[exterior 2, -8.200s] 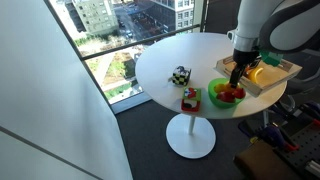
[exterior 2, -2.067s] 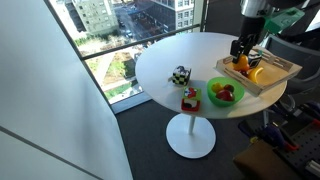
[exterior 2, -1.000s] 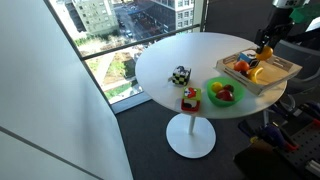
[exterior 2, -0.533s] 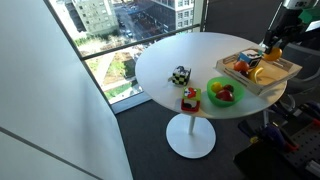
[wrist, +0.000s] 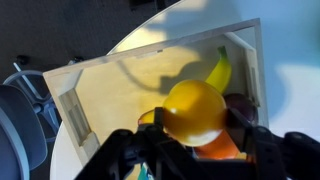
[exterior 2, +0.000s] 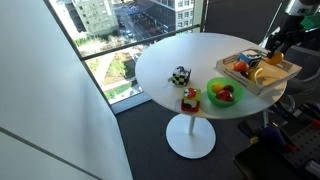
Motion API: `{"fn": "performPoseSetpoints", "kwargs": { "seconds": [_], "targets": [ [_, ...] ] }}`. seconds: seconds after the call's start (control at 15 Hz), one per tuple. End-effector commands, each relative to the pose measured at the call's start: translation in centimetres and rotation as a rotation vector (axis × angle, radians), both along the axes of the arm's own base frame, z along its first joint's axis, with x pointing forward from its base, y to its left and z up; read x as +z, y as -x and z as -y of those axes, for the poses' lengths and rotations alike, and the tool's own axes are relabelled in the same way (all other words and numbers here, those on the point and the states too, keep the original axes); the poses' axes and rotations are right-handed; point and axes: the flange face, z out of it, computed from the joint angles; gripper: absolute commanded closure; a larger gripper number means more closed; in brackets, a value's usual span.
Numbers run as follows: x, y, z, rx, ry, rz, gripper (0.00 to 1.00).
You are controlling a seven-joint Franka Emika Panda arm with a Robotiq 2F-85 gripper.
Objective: Pick up the toy orange from the green bowl and put it in the tray
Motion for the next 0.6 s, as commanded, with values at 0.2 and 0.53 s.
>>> {"fn": "performPoseSetpoints", "kwargs": {
  "seconds": [0.2,0.53],
  "targets": [
    [-0.02,0.0,0.01,0.002,0.0,-0.001,0.36],
    [-0.88,-0.25,-0.18,-0.005,0.011,-0.008,0.61]
  ]
}}
